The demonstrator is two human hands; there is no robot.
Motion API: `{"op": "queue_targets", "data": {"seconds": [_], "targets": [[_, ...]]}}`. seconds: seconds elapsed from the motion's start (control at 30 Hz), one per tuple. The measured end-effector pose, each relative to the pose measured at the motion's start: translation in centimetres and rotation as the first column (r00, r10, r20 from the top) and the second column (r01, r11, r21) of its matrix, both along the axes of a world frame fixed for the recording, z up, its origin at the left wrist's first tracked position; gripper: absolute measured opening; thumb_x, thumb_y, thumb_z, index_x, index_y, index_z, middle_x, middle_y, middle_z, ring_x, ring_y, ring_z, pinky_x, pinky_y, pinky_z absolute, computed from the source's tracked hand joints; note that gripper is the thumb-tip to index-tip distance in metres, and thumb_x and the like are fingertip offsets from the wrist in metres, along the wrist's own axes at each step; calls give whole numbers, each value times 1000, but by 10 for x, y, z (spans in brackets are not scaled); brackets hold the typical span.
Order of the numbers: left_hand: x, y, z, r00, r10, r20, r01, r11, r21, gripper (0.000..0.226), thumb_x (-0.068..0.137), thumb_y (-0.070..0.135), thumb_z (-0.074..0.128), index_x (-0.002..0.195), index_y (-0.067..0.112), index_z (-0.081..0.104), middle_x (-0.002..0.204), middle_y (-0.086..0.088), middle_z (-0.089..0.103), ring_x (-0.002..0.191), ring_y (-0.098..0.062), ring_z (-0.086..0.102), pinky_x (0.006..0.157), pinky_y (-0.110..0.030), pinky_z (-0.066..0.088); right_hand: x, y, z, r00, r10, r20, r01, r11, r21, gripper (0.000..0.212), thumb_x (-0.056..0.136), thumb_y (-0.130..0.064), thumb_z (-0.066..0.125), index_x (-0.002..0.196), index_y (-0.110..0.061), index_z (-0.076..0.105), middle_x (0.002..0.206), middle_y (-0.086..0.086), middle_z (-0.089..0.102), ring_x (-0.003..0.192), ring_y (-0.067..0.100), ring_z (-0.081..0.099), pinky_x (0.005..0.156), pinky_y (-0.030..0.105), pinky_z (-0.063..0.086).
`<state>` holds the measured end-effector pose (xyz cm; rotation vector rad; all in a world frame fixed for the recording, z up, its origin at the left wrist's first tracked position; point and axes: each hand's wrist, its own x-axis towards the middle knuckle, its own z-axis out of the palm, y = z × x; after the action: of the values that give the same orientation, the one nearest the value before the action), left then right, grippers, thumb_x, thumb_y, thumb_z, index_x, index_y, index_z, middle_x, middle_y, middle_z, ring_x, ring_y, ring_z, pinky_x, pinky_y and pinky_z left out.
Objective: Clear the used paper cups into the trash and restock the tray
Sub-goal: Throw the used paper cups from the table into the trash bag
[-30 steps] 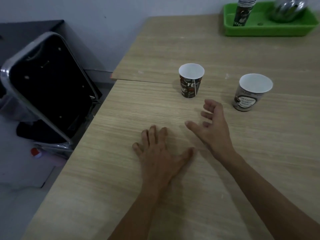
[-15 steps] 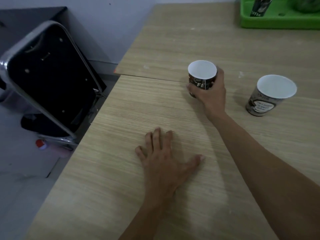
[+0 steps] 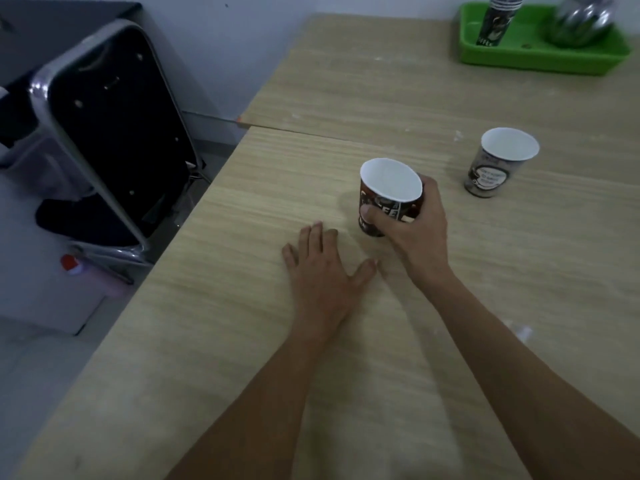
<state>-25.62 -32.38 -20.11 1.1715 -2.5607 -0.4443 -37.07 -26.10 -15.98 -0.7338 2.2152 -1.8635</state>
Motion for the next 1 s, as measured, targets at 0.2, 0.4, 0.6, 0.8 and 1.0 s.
{"op": "queue_targets", "data": {"seconds": [0.2, 0.4, 0.6, 0.8, 1.0], "targets": [[61, 28, -9, 994, -47, -101, 42, 998, -48, 80, 75, 72, 36, 126, 13, 54, 147, -12, 43, 140, -26, 32, 112, -53, 19, 72, 46, 4, 999, 7, 53, -7, 1000, -13, 60, 65, -17, 85, 115, -19, 52, 104, -17, 60, 93, -2, 59, 81, 20, 50], [140, 51, -9, 989, -94, -111, 86, 994, -72, 74, 75, 72, 38, 122, 17, 57, 142, -7, 48, 137, -25, 36, 111, -53, 23, 147, 83, 7, 996, 49, 71, -46, 998, -43, 61, 64, -14, 86, 114, -18, 52, 110, -8, 62, 100, 8, 61, 84, 28, 52], [217, 69, -13, 990, -111, -91, 102, 990, -98, 66, 77, 69, 46, 119, 19, 58, 139, -7, 51, 135, -25, 39, 110, -53, 25, 214, 108, 19, 993, 82, 89, -75, 994, -76, 60, 64, -9, 85, 113, -19, 52, 107, -12, 62, 95, 3, 61, 81, 22, 50], [265, 87, -18, 986, -105, -129, 81, 980, -183, 54, 84, 55, 46, 116, 14, 62, 132, -8, 58, 128, -28, 48, 106, -52, 33, 265, 123, 24, 982, 163, 92, -155, 984, -83, 60, 65, -8, 85, 114, -17, 52, 109, -9, 62, 97, 4, 61, 72, 15, 49], [304, 104, -37, 950, -117, -290, 37, 963, -268, 43, 91, 39, 46, 116, 7, 61, 129, -13, 59, 127, -28, 48, 109, -45, 29, 305, 139, 30, 964, 252, 86, -238, 960, -146, 66, 60, -16, 84, 118, -12, 51, 116, 4, 60, 105, 13, 61, 72, 16, 51]]}}
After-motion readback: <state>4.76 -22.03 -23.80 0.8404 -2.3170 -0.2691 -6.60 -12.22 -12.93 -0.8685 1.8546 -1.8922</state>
